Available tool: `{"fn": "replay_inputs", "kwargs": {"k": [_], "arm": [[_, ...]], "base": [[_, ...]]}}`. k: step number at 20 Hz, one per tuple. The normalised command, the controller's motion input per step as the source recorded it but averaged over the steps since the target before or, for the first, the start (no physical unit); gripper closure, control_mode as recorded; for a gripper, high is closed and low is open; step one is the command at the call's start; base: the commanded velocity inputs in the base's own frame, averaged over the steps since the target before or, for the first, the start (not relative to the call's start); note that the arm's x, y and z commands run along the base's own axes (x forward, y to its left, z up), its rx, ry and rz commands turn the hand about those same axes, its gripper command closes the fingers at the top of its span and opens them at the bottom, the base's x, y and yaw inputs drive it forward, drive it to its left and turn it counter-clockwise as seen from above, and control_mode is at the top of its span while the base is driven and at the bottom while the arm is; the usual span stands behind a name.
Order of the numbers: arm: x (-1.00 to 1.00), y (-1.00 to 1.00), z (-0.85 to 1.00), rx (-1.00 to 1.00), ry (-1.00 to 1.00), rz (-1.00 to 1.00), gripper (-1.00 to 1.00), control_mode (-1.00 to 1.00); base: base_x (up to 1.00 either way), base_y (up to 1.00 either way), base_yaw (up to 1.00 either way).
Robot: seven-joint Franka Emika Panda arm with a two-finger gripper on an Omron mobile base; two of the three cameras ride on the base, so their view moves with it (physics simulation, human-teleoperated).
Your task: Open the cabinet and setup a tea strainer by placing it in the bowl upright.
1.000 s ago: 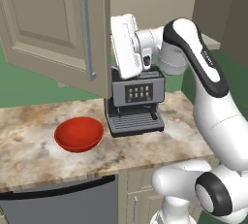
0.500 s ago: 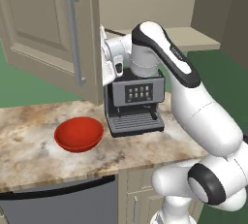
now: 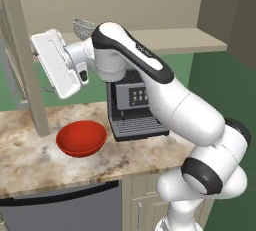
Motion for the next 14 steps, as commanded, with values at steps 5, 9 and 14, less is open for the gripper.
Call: {"fn": "replay_inputs", "kwargs": {"k": [5, 9, 14], "arm": [[0.00, 0.75, -0.04, 0.00, 0.00, 0.00, -1.00, -1.00], [0.00, 0.22, 0.00, 0.00, 0.00, 0.00, -1.00, -1.00], [0.00, -0.09, 0.00, 0.00, 0.00, 0.00, -1.00, -1.00]], "base": [[0.00, 0.00, 0.00], [0.00, 0.00, 0.00], [0.00, 0.00, 0.00]]}}
